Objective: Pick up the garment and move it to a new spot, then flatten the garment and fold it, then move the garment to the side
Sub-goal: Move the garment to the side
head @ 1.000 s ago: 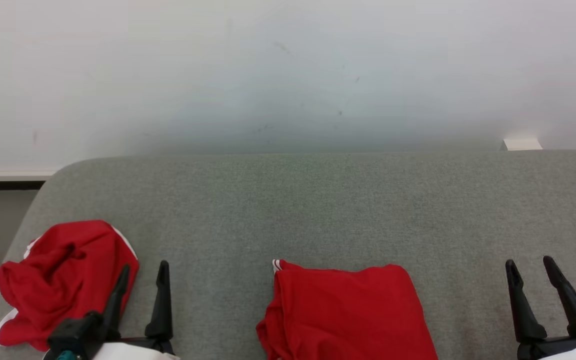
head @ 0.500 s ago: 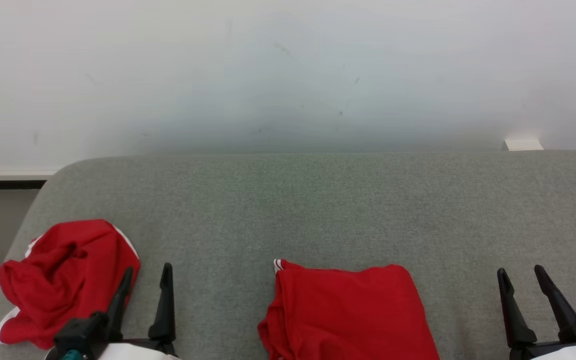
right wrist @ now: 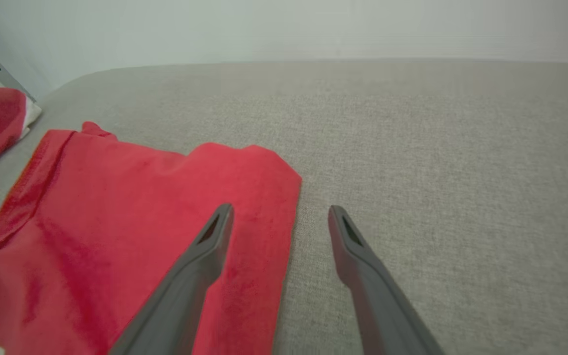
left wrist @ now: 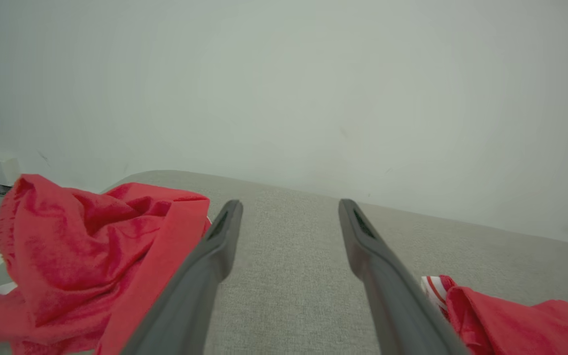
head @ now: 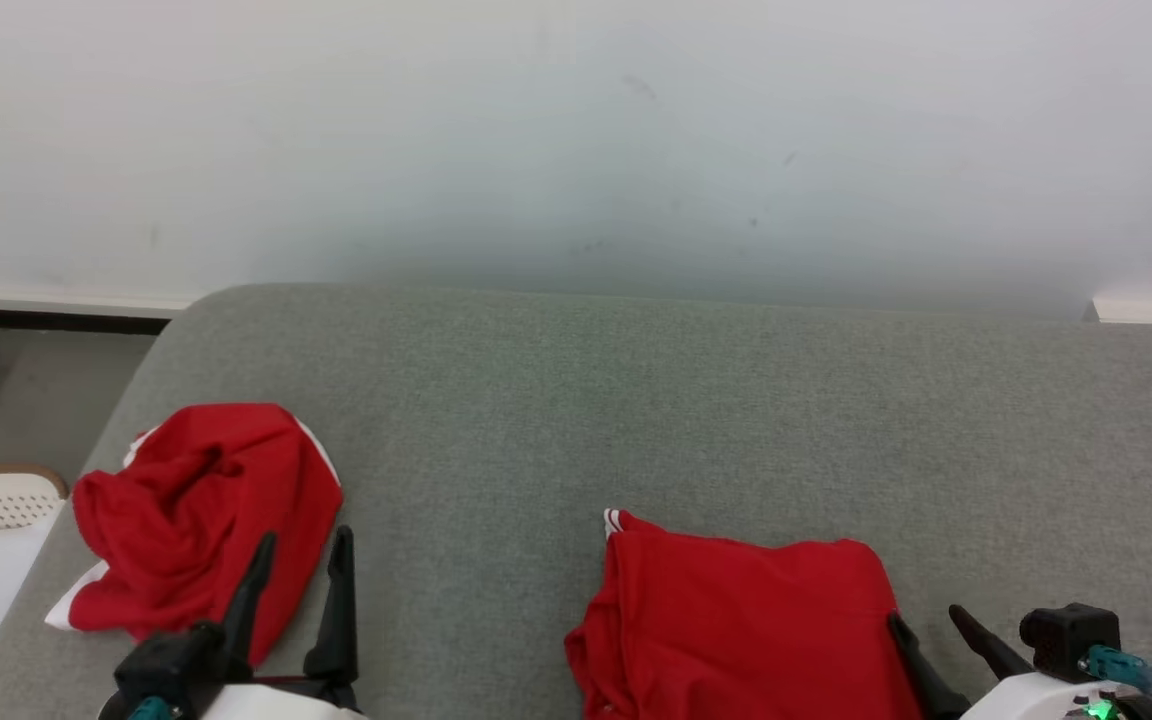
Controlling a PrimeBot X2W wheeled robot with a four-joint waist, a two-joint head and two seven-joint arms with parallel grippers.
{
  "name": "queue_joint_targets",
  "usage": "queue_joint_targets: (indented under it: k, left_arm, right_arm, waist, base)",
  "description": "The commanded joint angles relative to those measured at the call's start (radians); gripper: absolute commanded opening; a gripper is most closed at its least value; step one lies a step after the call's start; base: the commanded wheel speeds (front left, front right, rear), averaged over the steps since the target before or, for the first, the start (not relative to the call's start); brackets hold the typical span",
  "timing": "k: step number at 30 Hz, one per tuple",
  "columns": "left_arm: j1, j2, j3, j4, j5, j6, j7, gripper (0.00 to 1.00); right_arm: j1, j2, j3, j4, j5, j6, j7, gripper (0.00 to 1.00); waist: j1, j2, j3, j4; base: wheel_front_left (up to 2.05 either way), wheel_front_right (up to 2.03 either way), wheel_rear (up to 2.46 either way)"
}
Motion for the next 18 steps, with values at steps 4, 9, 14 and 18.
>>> queue_joint_targets:
  k: [4,9,14,18]
  left_arm:
    - [-0.013,0.004,0.005,0.006,-0.009,-0.002,0.0,1.0]
    - [-0.015,0.004,0.002,0.011,-0.013,-0.004,0.0,1.0]
    - [-0.021,0.004,0.004,0.015,-0.015,-0.005,0.0,1.0]
    - [-0.021,0.004,0.005,0.016,-0.015,-0.006,0.0,1.0]
  right_arm:
    - [-0.047,0.016,0.01,0.098,0.034,-0.002,0.082,1.0]
    - [-0.068,0.034,0.001,0.206,0.057,-0.002,0.138,1.0]
    - [-0.071,0.058,0.028,0.262,0.091,-0.002,0.178,1.0]
    - [-0.09,0.047,0.046,0.257,0.111,-0.001,0.148,0.0]
  waist:
    - [0.0,0.0,0.012,0.039]
    - [0.0,0.0,0.019,0.062]
    - [0.0,0.0,0.026,0.077]
    - [0.0,0.0,0.029,0.08]
  base:
    - [0.0,0.0,0.0]
    - [0.0,0.0,0.0]
    - [0.0,0.0,0.0]
    - [0.0,0.0,0.0]
